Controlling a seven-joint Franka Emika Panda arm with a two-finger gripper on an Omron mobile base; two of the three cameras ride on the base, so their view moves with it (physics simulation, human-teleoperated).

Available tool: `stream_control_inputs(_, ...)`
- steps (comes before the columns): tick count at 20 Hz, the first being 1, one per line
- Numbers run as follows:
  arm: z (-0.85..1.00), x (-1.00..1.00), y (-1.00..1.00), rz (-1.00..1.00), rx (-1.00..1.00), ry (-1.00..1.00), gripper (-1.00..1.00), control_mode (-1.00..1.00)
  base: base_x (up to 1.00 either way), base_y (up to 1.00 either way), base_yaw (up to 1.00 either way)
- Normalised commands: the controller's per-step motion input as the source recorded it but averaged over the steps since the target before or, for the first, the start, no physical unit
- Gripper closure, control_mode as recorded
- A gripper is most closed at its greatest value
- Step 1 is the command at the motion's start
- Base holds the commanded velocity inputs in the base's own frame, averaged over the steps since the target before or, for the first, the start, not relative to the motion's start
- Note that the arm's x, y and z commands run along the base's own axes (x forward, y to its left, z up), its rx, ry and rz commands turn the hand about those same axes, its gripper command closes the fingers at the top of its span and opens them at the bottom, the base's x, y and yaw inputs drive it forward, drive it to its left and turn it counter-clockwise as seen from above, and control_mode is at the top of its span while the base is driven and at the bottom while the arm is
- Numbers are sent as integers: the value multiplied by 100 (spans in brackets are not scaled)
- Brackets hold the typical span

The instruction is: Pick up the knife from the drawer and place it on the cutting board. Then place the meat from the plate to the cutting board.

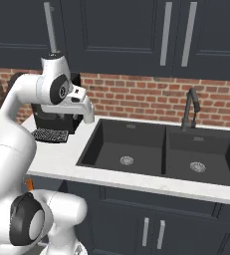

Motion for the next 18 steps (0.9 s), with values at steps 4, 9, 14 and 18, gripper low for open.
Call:
stream_control_inputs(4, -2, -24, -3, 0, 0, 0, -100, -100, 0, 0, 0)
stream_control_inputs(9, -26, -55, -9, 0, 0, 0, -100, -100, 0, 0, 0)
stream_control_inputs(14, -37, -51, 0, 0, 0, 0, -100, -100, 0, 0, 0)
stream_control_inputs(18, -25, -32, 0, 4, 0, 0, -100, -100, 0, 0, 0)
